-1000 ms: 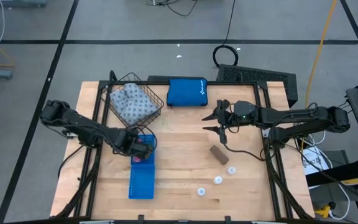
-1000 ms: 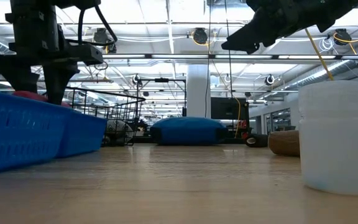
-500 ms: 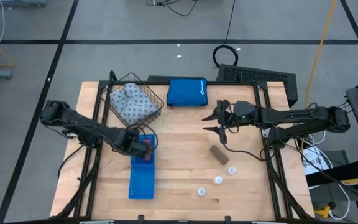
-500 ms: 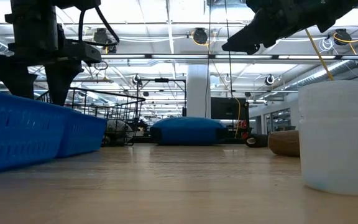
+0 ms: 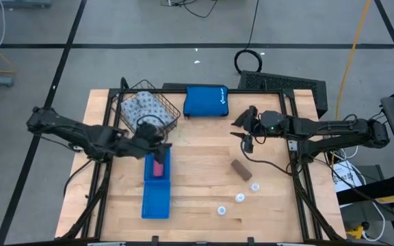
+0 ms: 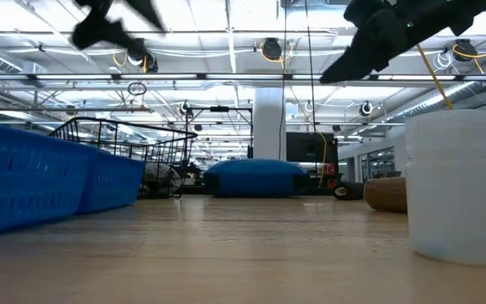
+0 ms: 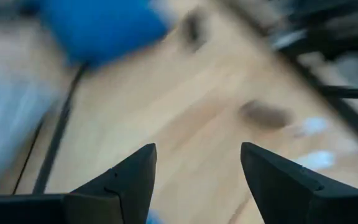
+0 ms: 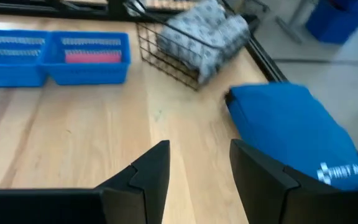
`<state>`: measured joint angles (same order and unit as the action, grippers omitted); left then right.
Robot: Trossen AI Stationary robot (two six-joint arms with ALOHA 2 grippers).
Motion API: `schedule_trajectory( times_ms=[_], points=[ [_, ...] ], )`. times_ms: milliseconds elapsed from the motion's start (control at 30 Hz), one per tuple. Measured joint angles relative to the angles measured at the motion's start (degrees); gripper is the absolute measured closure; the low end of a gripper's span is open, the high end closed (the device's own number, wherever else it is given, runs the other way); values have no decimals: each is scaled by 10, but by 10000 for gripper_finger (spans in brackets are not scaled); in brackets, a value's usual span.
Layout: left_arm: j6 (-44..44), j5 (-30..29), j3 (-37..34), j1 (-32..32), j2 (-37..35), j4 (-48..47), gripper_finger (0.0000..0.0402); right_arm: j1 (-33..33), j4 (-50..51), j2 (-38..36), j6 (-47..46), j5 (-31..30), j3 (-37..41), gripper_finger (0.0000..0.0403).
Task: Pick & place medical supplies in basket/bin
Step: Put the black bandage into the top blue bin
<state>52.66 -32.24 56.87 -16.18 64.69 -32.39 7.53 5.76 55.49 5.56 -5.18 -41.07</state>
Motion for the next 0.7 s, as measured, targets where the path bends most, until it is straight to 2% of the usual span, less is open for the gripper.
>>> schedule_trajectory(
  times_ms=[167,267,400,467,633,700],
  points=[
    [-344,9,0,-2,-21,208,158,0,2,-5,-46,-8,27,248],
    [-472,27,0,-1,-27,277,158,3,0,-4,-51,-24,55,248],
    [-533,38,0,10,-26,271,158,18,-42,-1,-62,-98,99,248],
    [-533,54,-1,24,-32,257,158,39,-47,5,-72,-125,107,247],
    [-537,200,-26,79,-59,264,158,133,-40,53,-80,-99,97,227],
    [-536,230,-51,104,-71,287,158,178,-45,85,-79,-87,84,216]
  ],
)
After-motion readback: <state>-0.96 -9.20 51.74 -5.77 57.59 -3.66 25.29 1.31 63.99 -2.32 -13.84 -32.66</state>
